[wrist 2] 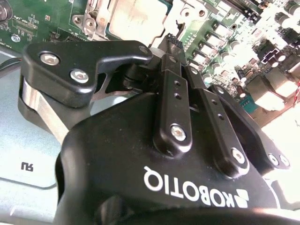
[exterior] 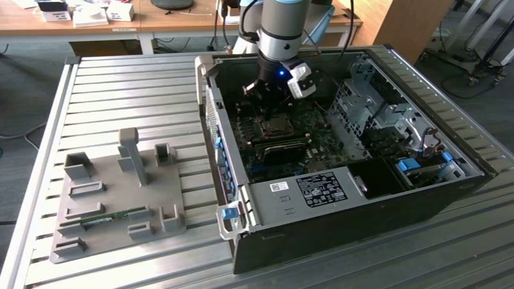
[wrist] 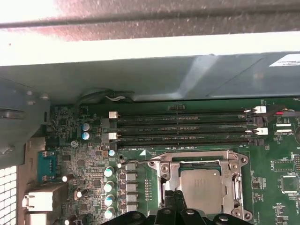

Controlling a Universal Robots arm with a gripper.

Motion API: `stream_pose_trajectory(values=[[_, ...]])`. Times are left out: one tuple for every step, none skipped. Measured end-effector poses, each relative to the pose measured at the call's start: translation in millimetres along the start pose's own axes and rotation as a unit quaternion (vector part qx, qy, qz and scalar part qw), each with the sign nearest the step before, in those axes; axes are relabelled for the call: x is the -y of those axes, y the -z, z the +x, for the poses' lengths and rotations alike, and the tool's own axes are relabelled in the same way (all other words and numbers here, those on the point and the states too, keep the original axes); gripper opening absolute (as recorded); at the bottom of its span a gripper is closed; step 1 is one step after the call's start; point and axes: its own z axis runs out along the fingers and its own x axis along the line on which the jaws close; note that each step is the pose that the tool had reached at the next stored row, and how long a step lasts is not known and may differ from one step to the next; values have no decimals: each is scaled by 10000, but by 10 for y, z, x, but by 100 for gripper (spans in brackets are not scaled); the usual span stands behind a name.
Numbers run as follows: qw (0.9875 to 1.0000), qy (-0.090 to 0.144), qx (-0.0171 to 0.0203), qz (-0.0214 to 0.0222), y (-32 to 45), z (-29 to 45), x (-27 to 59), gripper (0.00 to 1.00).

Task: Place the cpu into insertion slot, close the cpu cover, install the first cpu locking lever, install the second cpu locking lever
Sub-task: 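Close the cpu cover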

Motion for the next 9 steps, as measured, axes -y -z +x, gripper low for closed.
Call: stream_pose_trajectory(values=[[10000,0,1,-1,2,-1,-1,11],[10000,0,1,-2,2,0,-1,11],[10000,0,0,-1,5,0,0,11],[10000,0,0,0,8,0,-1,11],[10000,0,0,0,8,-1,0,11],[10000,0,0,0,8,-2,0,11],[10000,0,0,0,8,-5,0,11],[10000,0,0,0,8,-8,0,11],[10000,0,0,0,8,-13,-1,11]])
